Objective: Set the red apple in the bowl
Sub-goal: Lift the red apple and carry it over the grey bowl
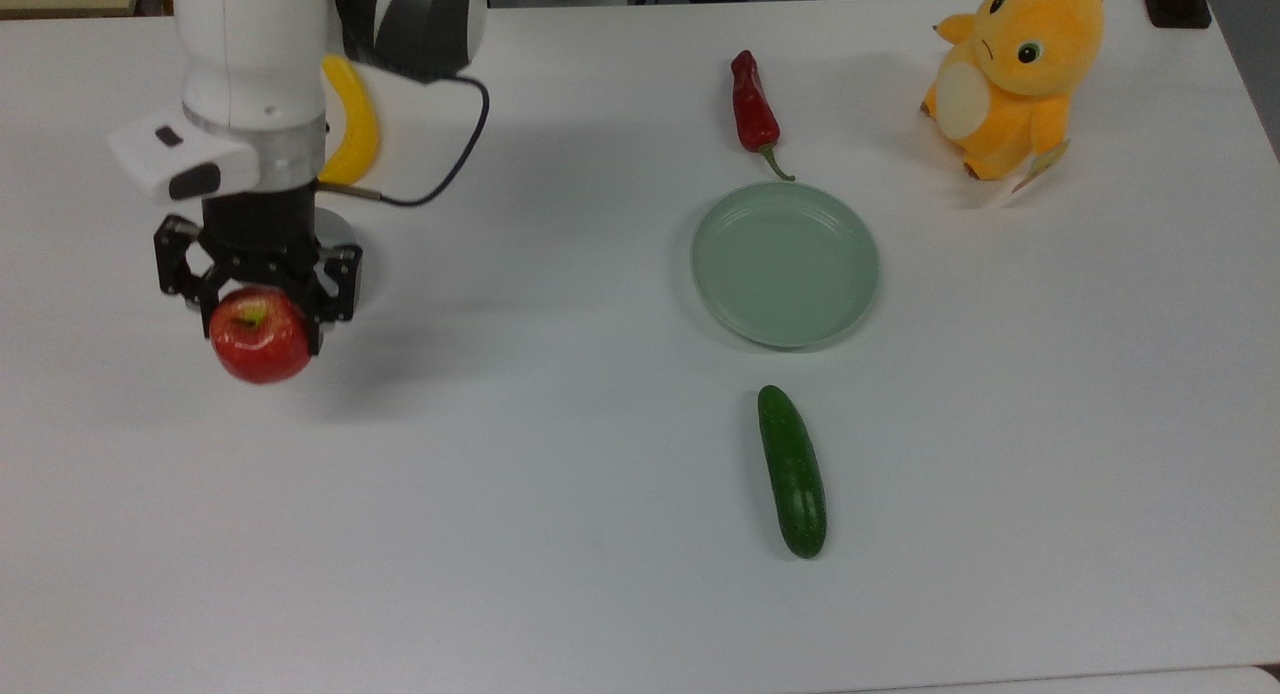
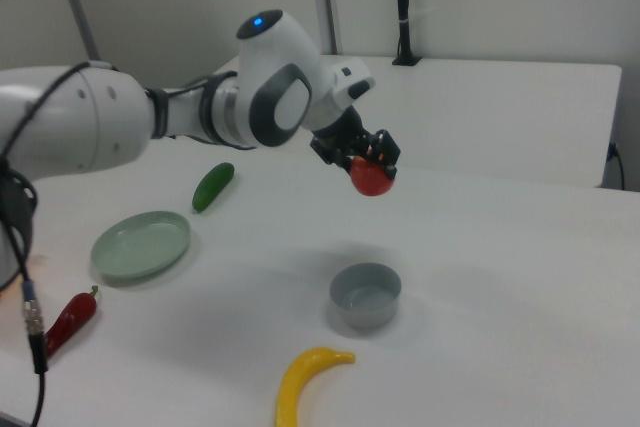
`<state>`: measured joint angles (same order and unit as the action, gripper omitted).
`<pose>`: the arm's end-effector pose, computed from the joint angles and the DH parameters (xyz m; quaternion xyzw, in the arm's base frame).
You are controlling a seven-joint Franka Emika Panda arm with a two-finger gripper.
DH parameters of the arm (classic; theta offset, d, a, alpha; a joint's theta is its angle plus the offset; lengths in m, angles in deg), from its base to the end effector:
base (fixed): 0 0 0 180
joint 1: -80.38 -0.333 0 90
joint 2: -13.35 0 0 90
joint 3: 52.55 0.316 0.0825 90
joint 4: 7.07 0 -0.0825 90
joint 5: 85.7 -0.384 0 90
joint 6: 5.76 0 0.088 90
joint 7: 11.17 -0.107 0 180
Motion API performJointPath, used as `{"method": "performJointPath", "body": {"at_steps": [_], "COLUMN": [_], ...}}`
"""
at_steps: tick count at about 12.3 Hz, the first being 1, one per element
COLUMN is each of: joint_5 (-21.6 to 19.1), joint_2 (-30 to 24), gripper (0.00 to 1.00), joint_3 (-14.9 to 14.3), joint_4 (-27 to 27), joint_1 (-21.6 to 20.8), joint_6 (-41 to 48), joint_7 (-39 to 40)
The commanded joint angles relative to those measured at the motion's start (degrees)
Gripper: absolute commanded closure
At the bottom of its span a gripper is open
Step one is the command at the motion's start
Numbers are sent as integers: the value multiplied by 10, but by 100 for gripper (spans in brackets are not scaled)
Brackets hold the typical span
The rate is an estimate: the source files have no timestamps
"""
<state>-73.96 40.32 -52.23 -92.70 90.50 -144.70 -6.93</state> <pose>0.7185 -0.1257 0.4490 0.9704 0.0121 0.2150 0.1089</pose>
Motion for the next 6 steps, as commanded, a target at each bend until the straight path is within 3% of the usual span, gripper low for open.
{"method": "performJointPath", "body": {"at_steps": [1,6], "joint_5": [-8,-8], "joint_2": [-113,-190], "gripper": [84,83], "joint_3": [13,35], "joint_4": [-115,-208], "joint_1": [2,36], "joint_6": [59,81], "joint_7": [-6,10]}}
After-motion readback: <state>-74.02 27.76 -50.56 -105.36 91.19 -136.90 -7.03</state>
